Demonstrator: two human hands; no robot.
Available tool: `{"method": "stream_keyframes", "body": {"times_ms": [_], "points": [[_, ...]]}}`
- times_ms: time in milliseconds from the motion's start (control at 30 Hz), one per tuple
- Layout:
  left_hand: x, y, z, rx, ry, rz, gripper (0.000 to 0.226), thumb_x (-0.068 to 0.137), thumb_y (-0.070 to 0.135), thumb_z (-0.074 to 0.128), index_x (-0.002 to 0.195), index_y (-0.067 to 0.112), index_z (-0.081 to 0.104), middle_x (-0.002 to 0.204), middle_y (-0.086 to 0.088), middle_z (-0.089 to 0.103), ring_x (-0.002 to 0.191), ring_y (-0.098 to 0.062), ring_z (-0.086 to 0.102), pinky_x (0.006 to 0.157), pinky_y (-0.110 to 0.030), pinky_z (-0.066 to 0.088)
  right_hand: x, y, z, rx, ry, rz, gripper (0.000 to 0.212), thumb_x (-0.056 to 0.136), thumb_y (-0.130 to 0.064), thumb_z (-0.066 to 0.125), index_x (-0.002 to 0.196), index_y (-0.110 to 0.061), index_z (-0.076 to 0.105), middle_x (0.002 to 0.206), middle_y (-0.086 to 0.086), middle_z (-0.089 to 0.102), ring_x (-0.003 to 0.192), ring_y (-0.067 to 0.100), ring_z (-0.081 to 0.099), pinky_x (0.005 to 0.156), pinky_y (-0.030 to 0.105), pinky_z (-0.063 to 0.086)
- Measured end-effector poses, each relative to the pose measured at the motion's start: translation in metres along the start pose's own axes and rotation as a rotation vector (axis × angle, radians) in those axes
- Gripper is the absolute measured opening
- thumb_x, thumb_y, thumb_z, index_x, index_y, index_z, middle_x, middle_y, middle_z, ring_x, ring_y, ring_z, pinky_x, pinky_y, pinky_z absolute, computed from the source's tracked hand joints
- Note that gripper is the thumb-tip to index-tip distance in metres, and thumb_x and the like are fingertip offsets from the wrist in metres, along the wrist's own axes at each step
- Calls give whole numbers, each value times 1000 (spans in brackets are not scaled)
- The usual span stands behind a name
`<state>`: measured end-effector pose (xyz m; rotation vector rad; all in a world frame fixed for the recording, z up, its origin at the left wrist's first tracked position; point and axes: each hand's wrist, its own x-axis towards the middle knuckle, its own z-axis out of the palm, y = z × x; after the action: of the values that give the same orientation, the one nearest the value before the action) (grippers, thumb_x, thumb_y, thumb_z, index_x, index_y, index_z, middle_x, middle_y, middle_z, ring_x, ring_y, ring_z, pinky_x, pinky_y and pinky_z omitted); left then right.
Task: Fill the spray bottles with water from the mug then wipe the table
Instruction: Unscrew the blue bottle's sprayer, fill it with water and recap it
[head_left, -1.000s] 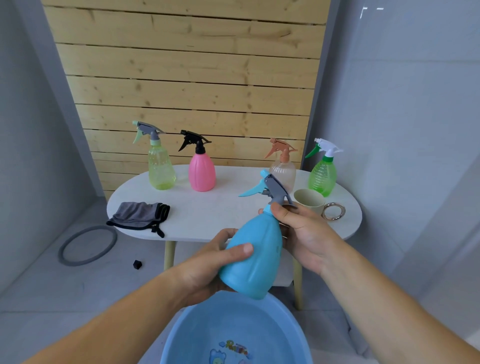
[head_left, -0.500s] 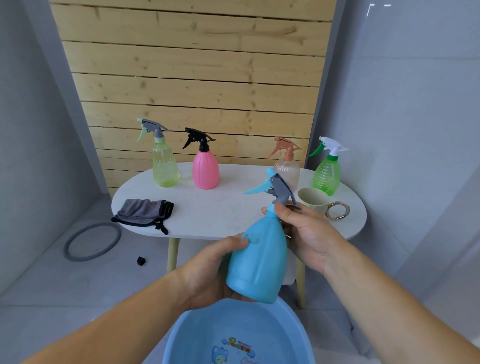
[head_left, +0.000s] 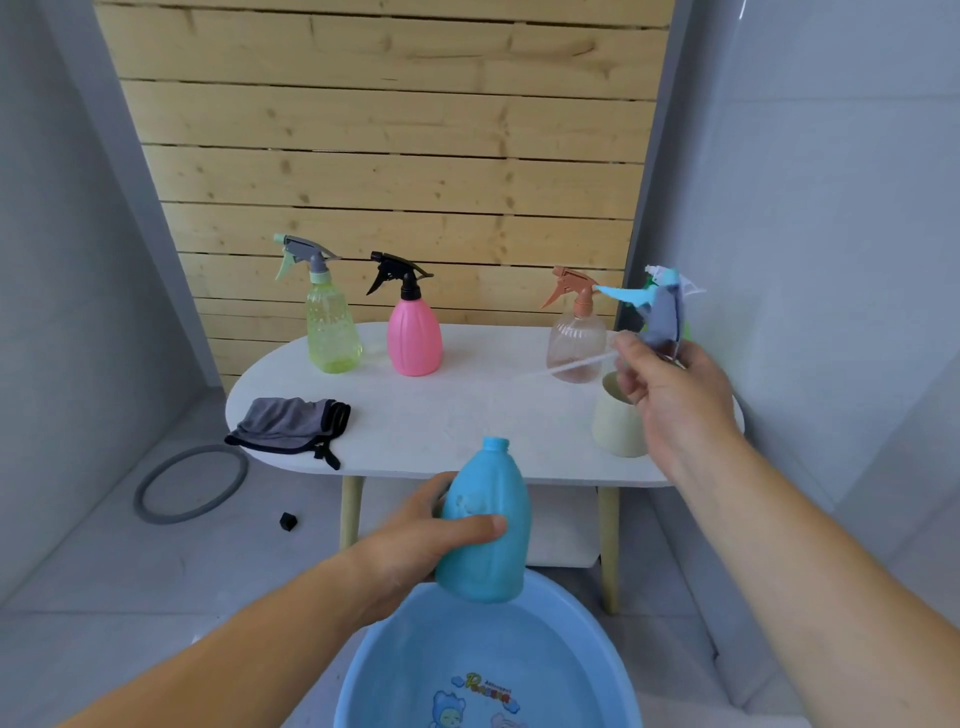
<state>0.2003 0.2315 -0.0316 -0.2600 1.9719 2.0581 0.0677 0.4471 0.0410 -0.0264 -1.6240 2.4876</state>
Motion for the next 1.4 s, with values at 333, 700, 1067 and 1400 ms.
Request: {"method": "stream_keyframes", "body": {"times_ms": [333,700,1067,1400], "points": [[13,-11,-12,81,48,12,75,62,37,92,129,31,59,116,1,75,105,-20,75,93,-42,61,15,95,28,-411,-35,270,23,80,-25,80,94,-15,65,82,3,70,67,16,66,64,29,61],[26,-20,-22,101,63,15,68,66,30,89,127,28,61,109,6,77,101,-15,75,86,-33,61,44,125,30,-1156,-96,149,51,85,-57,60,98,-9,60,90,13,71,78,33,71,69,42,61],[30,-15,-12,143,36,43,68,66,34,88,127,31,60,110,6,76,100,-13,75,81,-26,61,30,81,26,-1497,-220,-51,41,92,-54,44,99,-17,58,93,8,71,82,32,71,74,45,60],[38,-14,12,146,-1,51,67,67,35,88,128,30,60,112,4,76,102,-15,75,83,-30,61,52,27,-41,-1343,136,-423,26,95,-34,52,111,-19,66,115,5,62,112,32,49,85,39,43]]}}
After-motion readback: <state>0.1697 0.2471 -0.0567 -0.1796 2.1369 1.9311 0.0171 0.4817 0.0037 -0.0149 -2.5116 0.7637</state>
